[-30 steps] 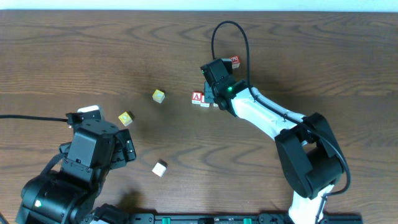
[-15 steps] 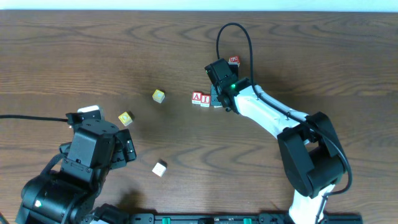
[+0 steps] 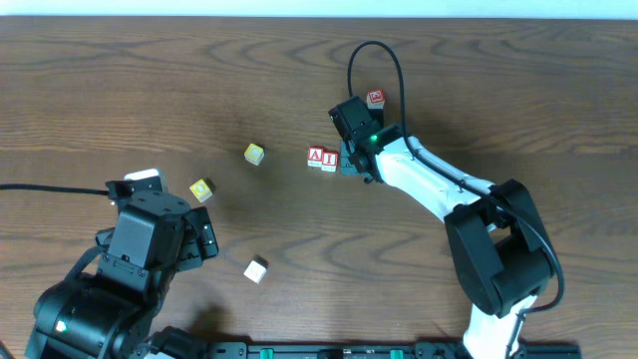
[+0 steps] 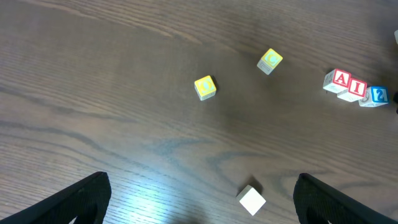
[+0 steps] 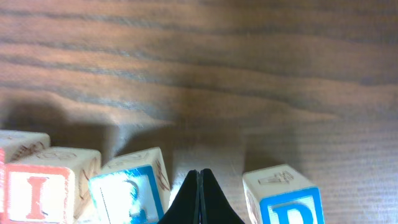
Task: Spell out Ai2
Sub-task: 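Lower the 2 block beside the I block and nudge it into line, then open right gripper and release the 2 block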
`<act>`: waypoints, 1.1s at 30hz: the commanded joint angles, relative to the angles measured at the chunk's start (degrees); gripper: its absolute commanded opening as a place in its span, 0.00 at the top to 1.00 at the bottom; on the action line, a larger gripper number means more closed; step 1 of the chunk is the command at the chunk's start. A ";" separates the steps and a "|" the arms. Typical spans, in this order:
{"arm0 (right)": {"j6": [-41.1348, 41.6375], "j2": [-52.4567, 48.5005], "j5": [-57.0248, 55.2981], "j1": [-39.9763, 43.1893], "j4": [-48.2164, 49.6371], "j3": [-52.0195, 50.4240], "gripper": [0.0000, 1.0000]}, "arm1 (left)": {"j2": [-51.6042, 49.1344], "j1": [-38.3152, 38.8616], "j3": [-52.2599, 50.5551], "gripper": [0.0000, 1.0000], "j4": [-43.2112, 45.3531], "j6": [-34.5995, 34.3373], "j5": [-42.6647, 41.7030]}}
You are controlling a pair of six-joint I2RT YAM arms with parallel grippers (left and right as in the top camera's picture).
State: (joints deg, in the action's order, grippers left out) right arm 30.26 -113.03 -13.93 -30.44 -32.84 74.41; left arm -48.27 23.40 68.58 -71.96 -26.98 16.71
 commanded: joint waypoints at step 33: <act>2.86 -0.46 6.91 -0.02 2.80 0.59 0.98 | -1.97 -0.13 -0.02 0.05 0.22 0.66 0.24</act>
State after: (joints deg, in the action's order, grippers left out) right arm 32.47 -113.03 -7.07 -30.44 -30.33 74.41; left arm -50.19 23.40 68.58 -71.75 -26.96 16.71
